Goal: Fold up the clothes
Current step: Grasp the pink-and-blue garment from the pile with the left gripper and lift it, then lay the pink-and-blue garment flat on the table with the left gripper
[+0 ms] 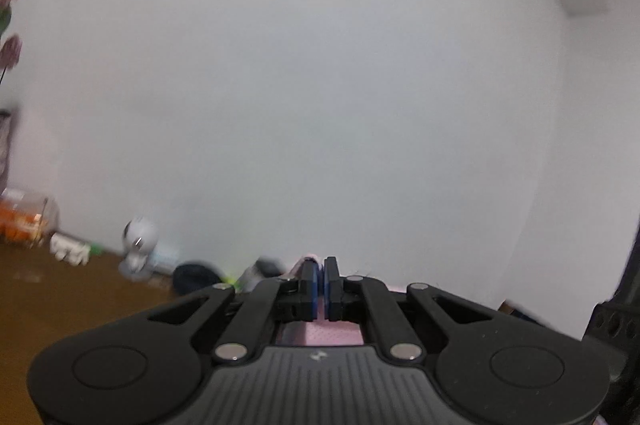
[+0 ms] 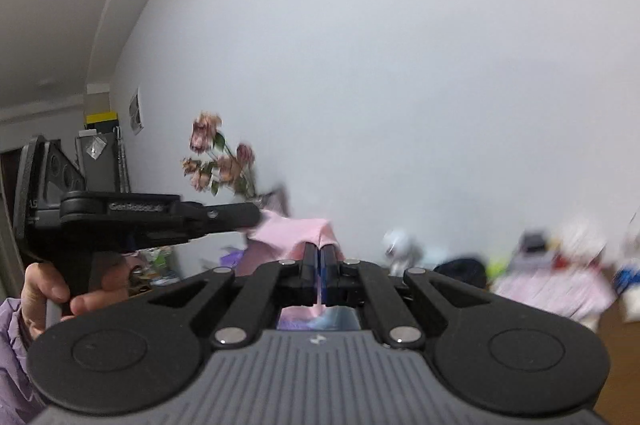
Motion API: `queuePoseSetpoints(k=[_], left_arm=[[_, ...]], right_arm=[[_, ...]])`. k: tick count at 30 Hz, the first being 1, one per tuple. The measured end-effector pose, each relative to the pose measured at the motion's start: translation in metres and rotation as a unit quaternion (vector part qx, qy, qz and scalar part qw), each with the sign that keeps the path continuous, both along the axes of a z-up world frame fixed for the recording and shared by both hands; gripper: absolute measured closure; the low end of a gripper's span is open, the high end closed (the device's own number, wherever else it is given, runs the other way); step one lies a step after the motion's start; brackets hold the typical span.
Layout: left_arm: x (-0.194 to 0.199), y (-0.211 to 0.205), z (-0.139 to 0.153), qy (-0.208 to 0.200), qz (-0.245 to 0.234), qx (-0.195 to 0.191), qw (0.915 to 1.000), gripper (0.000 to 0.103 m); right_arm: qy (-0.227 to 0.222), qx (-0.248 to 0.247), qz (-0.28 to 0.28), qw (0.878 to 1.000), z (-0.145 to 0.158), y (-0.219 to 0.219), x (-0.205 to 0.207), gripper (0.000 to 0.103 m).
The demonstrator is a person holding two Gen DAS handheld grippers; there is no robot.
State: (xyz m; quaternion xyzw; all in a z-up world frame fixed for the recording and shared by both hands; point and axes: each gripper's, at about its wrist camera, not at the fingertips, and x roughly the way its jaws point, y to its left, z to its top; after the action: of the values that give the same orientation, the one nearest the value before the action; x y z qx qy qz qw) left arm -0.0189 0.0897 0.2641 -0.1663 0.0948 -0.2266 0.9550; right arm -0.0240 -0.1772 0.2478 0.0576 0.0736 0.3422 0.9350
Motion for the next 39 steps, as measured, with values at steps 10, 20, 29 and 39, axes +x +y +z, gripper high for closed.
queuePoseSetpoints(k=[10, 20, 29, 39], left_arm=[[-0.062, -0.051, 0.067, -0.083, -0.008, 0.011, 0.9965, 0.102], [-0.1, -0.044, 0.113, -0.155, 0.028, 0.02, 0.9873, 0.101], [-0.081, -0.049, 0.14, -0.185, 0.087, 0.02, 0.9787, 0.101], [0.164, -0.1, -0.03, 0.12, 0.158, 0.232, 0.9522, 0.084]], right_arm=[[-0.024, -0.001, -0.014, 1.0, -0.06, 0.019, -0.066, 0.003], [-0.082, 0.028, -0.013, 0.996, 0.011, -0.005, -0.096, 0.1], [-0.169, 0.022, -0.096, 0.981, 0.113, -0.032, -0.103, 0.101], [0.134, -0.158, -0.269, 0.94, -0.035, 0.018, 0.167, 0.064]])
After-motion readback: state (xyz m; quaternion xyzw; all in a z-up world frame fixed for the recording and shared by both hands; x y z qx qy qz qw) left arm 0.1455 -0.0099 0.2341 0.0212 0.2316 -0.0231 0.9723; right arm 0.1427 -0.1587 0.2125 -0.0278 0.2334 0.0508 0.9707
